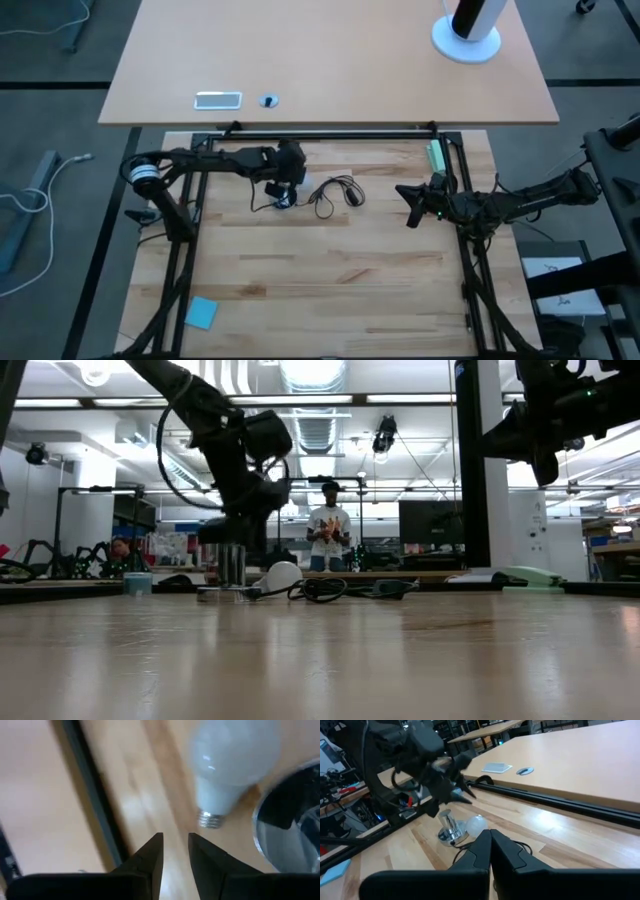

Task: Screw lightbulb
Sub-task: Insert the lightbulb into the lamp

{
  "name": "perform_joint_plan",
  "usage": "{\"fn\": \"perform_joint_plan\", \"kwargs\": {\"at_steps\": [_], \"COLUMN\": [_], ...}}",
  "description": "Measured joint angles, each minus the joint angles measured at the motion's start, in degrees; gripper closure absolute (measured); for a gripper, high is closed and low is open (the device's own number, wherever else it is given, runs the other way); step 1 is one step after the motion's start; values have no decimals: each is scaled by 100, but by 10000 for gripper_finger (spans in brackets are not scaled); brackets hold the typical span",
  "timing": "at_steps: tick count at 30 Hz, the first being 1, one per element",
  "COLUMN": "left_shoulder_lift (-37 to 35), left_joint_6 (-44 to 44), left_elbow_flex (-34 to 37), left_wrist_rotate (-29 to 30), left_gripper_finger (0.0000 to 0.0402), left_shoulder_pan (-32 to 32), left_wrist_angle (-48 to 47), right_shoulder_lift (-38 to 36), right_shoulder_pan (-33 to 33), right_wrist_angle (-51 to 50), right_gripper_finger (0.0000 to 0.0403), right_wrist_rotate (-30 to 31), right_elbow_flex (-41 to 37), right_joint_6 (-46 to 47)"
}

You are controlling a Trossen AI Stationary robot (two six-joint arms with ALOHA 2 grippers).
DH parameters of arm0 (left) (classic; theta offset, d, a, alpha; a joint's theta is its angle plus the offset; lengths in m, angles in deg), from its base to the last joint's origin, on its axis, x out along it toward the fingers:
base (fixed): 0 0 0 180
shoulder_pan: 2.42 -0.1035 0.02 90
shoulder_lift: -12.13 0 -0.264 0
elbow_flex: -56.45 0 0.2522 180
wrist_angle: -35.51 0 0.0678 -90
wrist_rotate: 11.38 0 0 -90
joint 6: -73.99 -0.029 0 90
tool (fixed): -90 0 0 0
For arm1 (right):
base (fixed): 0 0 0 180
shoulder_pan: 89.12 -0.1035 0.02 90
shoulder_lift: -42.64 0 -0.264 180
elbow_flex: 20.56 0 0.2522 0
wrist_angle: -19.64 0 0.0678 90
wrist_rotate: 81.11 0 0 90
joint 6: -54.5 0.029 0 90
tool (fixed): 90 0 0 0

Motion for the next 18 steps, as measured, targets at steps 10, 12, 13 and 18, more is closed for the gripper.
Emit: {"fn": "perform_joint_plan", "kwargs": {"at_steps": [10,12,13,18], "left_shoulder_lift": [345,664,817,1507], "left_joint_6": [442,662,794,1227], "left_elbow_flex": [-735,-907,-1010,-1598], "left_wrist_rotate": [-1145,-895,-638,-336], "left_gripper_finger": [346,349,351,356], "left_shoulder_pan": [-136,-207,-220,-261], "left_wrist_angle": [673,295,-32,-1483], "right_shoulder_lift": [-1,-2,0,0], "right_shoulder_pan": [-1,-2,-2,-2], "right_wrist_angle": [-20,-52,-70,-131], "right_gripper_finger": [403,403,403,403], "right_wrist_rotate": [4,2,1,-90], "right_elbow_flex": [0,-1,-2,-2], "right_joint_6": [-40,-37,-37,-35]}}
